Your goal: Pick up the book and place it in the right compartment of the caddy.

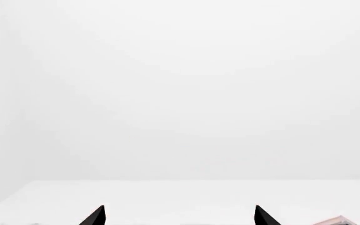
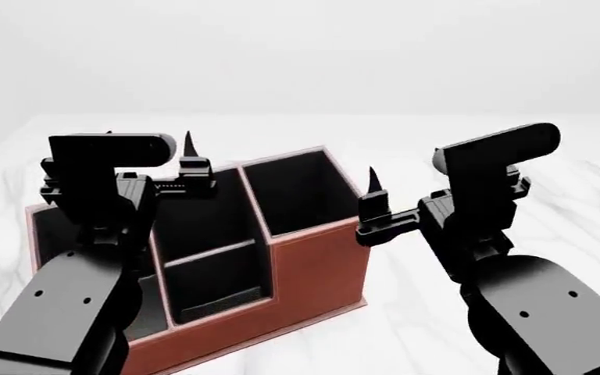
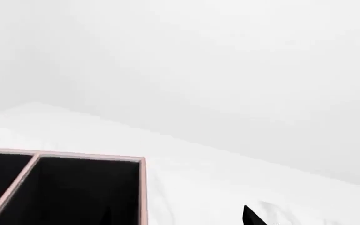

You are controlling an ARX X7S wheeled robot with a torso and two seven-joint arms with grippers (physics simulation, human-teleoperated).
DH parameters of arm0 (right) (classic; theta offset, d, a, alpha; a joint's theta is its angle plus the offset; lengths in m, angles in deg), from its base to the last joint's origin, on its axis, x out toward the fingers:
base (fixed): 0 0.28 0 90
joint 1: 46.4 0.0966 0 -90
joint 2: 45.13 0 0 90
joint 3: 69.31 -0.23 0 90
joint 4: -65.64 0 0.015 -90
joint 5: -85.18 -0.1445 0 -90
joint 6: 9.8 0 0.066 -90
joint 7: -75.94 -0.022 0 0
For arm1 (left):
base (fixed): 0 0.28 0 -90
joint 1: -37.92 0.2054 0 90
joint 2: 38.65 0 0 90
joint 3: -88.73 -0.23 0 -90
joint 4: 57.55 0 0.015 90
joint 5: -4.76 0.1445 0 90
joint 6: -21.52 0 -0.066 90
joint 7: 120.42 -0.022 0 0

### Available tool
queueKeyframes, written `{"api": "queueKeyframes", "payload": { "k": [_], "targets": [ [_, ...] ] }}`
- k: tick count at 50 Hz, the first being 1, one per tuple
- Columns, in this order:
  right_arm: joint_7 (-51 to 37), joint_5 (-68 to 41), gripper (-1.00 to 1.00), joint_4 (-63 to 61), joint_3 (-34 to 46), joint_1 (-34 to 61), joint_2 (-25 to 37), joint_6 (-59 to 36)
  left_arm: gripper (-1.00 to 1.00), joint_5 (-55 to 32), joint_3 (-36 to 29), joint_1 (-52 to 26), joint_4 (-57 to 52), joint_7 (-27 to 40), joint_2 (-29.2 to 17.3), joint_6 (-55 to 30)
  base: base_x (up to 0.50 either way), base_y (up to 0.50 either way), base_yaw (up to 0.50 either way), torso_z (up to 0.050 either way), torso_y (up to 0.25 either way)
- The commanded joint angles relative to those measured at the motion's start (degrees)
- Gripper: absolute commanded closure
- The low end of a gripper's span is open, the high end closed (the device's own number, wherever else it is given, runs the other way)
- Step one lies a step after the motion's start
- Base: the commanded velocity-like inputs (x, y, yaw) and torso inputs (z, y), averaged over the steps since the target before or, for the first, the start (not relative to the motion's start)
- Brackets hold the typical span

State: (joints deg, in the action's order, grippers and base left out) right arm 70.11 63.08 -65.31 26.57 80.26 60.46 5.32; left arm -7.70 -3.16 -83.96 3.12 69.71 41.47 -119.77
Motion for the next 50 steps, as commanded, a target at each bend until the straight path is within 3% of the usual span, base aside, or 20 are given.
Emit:
{"api": "queueKeyframes", "payload": {
  "k": [1, 3, 5, 6, 8, 11, 15, 16, 20, 29, 50],
  "targets": [
    [1.5, -12.87, -1.0, -3.36, -2.81, 7.34, 2.02, -15.06, -1.0, -0.61, 0.02, -0.38, -0.36, 0.31, -0.32, -0.56, 0.0, 0.0, 0.0, 0.0, 0.0],
    [0.26, -22.11, -1.0, -3.02, -1.79, 9.46, 6.4, -15.08, -1.0, -0.73, 0.0, -0.44, -0.67, 0.38, -0.39, -0.81, 0.0, 0.0, 0.0, 0.0, 0.0],
    [-16.93, -39.3, -1.0, 5.37, -1.89, 14.7, 12.45, -15.03, -1.0, -0.87, 0.03, -0.59, -0.92, 0.48, -0.44, -1.11, 0.0, 0.0, 0.0, 0.0, 0.0],
    [-21.02, -47.9, -1.0, 6.05, -1.05, 15.98, 13.55, -14.83, -1.0, -0.94, 0.03, -0.63, -0.97, 0.51, -0.44, -1.2, 0.0, 0.0, 0.0, 0.0, 0.0],
    [-21.38, -61.72, -1.0, 6.27, -0.05, 16.75, 14.68, -14.0, -1.0, -0.97, -0.04, -0.65, -0.99, 0.58, -0.5, -1.19, 0.0, 0.0, 0.0, 0.0, 0.0],
    [-20.0, -68.9, -1.0, 7.1, 2.0, 19.01, 16.72, -13.74, -1.0, -0.96, -0.4, -0.84, -0.89, 0.68, -0.56, -1.21, 0.0, 0.0, 0.0, 0.0, 0.0],
    [-20.04, -71.32, -1.0, 8.28, 4.09, 20.07, 17.84, -12.86, -1.0, -1.13, -0.47, -0.91, -0.95, 0.8, -0.62, -1.28, 0.0, 0.0, 0.0, 0.0, 0.0],
    [-13.52, -73.49, -1.0, 5.23, 5.2, 19.66, 18.69, -14.14, -1.0, -1.11, -0.52, -0.91, -0.92, 0.84, -0.65, -1.18, 0.0, 0.0, 0.0, 0.0, 0.0],
    [-8.26, -74.63, -1.0, 3.54, 6.38, 19.11, 19.3, -13.14, -1.0, -1.2, -0.56, -0.9, -0.7, 0.96, -0.72, -1.03, 0.0, 0.0, 0.0, 0.0, 0.0],
    [-8.17, -83.87, -1.0, 3.47, 12.75, 21.08, 21.01, -11.75, -1.0, -1.44, -0.7, -0.72, -0.33, 1.15, -0.94, -0.59, 0.0, 0.0, 0.0, 0.0, 0.0],
    [-7.44, -83.1, -1.0, 3.53, 17.01, 21.7, 22.0, -9.81, -1.0, -2.17, -0.89, -0.64, -0.31, 1.72, -1.46, -0.42, 0.0, 0.0, 0.0, 0.0, 0.0]
  ]
}}
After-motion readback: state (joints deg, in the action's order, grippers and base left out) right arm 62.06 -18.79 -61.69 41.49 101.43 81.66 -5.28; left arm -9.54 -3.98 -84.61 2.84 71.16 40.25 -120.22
